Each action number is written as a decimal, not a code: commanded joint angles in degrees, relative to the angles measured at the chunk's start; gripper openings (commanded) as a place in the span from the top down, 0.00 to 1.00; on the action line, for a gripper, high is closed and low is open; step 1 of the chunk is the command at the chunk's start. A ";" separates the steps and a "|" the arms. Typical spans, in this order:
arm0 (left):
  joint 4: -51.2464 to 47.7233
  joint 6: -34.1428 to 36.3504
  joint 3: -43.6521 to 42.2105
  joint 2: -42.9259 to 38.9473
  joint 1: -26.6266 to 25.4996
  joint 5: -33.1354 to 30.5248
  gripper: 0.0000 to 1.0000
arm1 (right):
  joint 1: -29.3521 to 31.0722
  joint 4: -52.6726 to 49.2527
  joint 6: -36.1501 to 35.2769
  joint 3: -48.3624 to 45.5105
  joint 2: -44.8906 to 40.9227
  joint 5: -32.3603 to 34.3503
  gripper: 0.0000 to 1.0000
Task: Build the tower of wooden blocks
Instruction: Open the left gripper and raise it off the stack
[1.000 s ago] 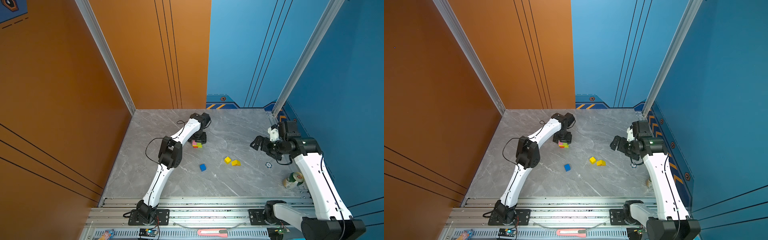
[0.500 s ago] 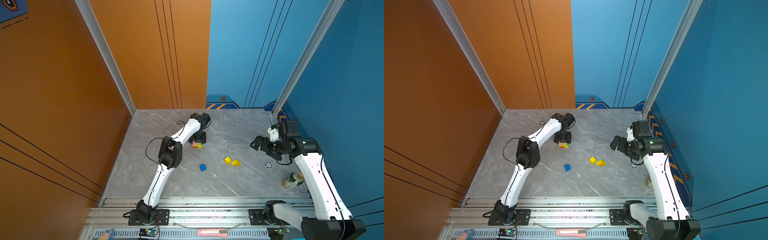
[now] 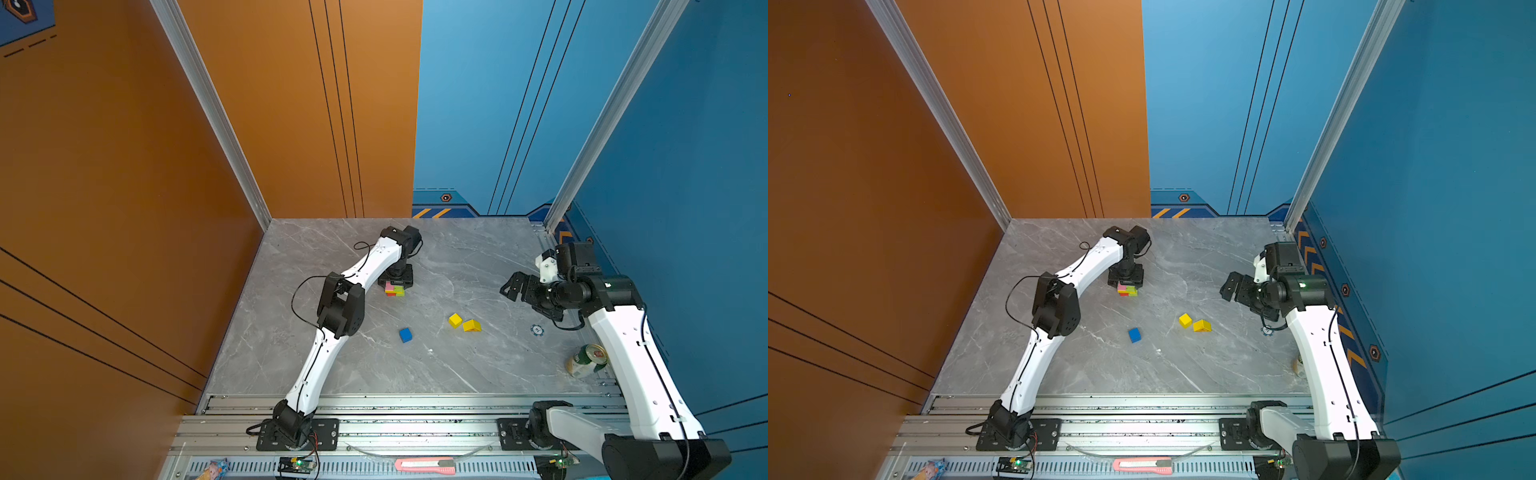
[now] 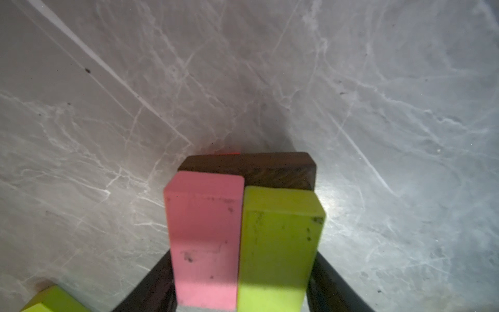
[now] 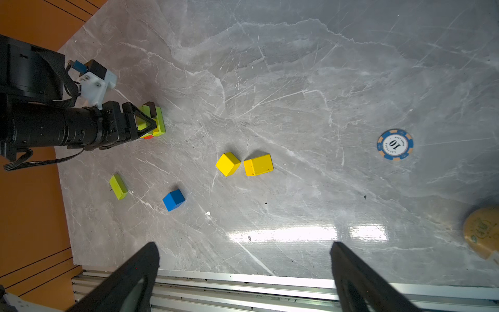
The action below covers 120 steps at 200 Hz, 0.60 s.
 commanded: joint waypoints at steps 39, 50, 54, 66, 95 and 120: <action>-1.43 -1.26 2.13 0.97 -0.70 0.86 0.30 | -0.49 -0.66 -1.49 -0.96 -0.18 -1.26 0.00; -1.46 -1.31 2.21 0.97 -0.69 0.86 0.30 | -0.49 -0.58 -1.49 -1.08 -0.15 -1.49 0.00; -1.44 -1.41 2.25 0.97 -0.63 0.90 0.30 | -0.49 -0.52 -1.47 -1.07 -0.15 -1.55 0.00; -1.41 -1.41 2.26 0.97 -0.70 0.85 0.30 | -0.48 -0.51 -1.42 -1.20 -0.21 -1.60 0.00; -1.44 -1.45 2.04 0.71 -0.66 0.85 0.28 | -0.49 -0.51 -1.51 -1.23 -0.25 -1.74 0.00; -1.46 -1.36 1.97 -0.04 -0.77 0.93 0.26 | -0.42 -0.50 -1.51 -1.22 -0.28 -1.81 0.00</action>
